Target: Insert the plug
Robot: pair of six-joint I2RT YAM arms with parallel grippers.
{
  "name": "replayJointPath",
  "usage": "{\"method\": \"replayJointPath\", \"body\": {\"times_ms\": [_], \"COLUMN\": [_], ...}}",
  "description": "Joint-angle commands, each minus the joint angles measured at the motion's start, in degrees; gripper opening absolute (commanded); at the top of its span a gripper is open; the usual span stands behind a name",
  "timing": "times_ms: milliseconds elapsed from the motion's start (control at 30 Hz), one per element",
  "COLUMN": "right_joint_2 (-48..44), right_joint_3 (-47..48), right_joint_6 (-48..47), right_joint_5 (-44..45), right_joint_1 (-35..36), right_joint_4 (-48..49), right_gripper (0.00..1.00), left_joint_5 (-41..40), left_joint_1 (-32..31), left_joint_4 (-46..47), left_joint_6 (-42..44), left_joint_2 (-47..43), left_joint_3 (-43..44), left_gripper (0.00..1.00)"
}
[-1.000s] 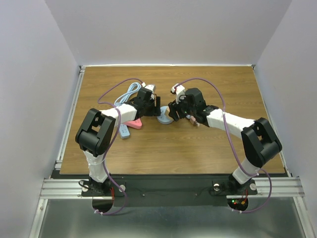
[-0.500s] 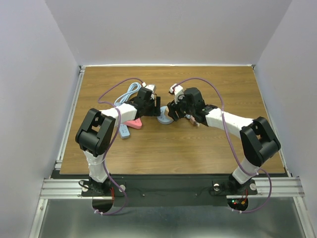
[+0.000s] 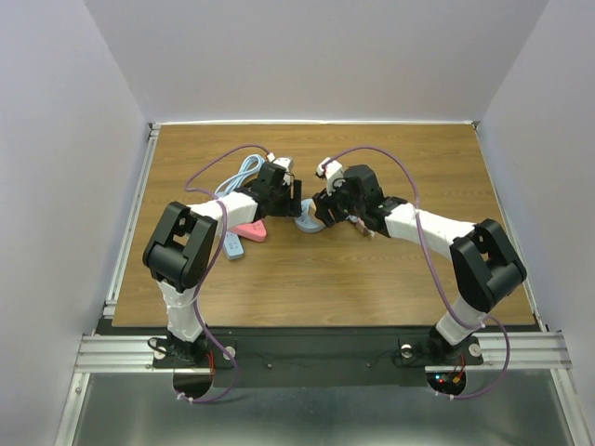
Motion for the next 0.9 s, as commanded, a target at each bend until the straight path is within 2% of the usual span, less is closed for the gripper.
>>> {"method": "replayJointPath", "body": {"times_ms": [0, 867], "right_joint_2": [0.9, 2.1], "right_joint_3": [-0.3, 4.6], "right_joint_6": [-1.5, -3.0], "right_joint_5": [3.1, 3.0], "right_joint_1": [0.5, 0.5], "right_joint_4": [-7.5, -13.6], "right_gripper": [0.00, 0.00], "left_joint_5": [-0.6, 2.4], "left_joint_1": [0.8, 1.6], "left_joint_4": [-4.0, -3.5], "left_joint_6": [1.7, 1.5], "left_joint_2": [0.7, 3.5], "left_joint_3": [1.7, 5.6], "left_gripper": [0.79, 0.79]}}
